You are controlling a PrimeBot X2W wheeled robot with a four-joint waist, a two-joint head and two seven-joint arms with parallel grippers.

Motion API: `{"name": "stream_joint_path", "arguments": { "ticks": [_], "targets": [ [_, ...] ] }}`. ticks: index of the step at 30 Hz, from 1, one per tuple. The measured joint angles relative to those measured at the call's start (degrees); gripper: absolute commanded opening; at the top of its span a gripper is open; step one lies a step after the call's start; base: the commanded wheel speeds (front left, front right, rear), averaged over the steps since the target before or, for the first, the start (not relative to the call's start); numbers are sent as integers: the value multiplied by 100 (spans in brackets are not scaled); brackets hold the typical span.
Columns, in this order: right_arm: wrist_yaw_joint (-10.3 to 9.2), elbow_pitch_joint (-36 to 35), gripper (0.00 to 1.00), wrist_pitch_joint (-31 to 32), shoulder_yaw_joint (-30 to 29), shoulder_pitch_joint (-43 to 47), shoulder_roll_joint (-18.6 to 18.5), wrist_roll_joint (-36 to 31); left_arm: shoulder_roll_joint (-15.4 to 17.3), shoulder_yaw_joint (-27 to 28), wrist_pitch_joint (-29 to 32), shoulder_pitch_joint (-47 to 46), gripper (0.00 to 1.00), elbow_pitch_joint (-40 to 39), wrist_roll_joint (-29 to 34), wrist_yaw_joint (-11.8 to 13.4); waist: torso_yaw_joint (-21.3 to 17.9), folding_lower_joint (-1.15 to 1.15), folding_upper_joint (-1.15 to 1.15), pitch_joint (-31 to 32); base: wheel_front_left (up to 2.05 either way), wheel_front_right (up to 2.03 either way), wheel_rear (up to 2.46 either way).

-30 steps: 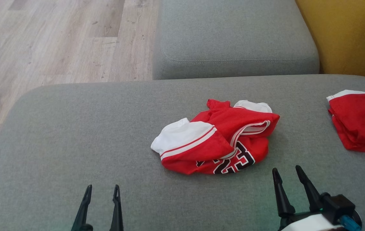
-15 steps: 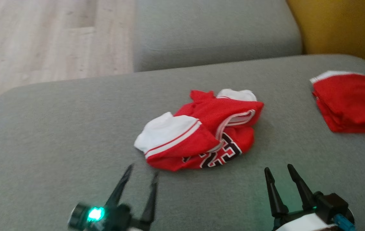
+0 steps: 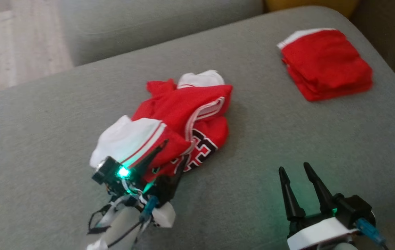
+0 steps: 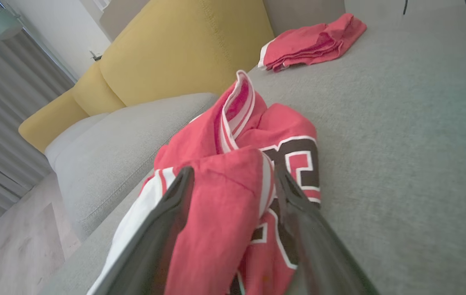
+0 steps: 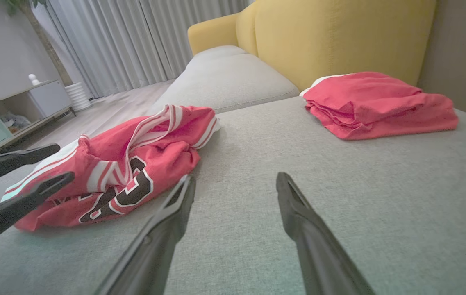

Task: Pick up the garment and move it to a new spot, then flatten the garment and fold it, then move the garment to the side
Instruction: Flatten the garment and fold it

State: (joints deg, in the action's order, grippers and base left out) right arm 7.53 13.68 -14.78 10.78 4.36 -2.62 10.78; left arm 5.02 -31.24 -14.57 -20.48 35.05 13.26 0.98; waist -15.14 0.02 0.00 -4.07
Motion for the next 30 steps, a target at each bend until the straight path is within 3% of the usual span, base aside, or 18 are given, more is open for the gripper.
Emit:
{"name": "stream_joint_path", "arguments": {
  "ticks": [10, 11, 12, 16, 22, 30],
  "targets": [
    [0, 8, 100, 0, 215, -58, -1, 81, 116, -114, -5, -473, 97, 1158, -127, 138, -728, -1, 0, -288, 0, 0, 0],
    [0, 9, 100, 0, 216, -60, -1, 81, 119, -148, -5, -518, 42, 1180, -153, 140, -756, -1, 0, -295, 0, 0, 0],
    [0, 9, 100, 0, 215, -64, -1, 81, 118, -185, -5, -560, 0, 1177, -202, 140, -779, -1, 0, -296, 0, 0, 0],
    [0, 51, 100, 0, 263, -67, -2, 69, 75, -209, -5, -621, 0, 1012, -515, 25, -809, -1, 0, -201, 0, 0, 0],
    [0, 73, 100, 0, 371, -64, -2, 71, -148, 1, -4, -745, 0, 229, -1480, -528, -844, -2, 0, 4, 0, 0, 0],
    [0, 69, 100, 0, 408, -19, -2, 74, -291, 601, -7, -2578, 0, -857, -2475, -757, -614, -2, 0, 178, 0, 0, 0]
  ]
}}
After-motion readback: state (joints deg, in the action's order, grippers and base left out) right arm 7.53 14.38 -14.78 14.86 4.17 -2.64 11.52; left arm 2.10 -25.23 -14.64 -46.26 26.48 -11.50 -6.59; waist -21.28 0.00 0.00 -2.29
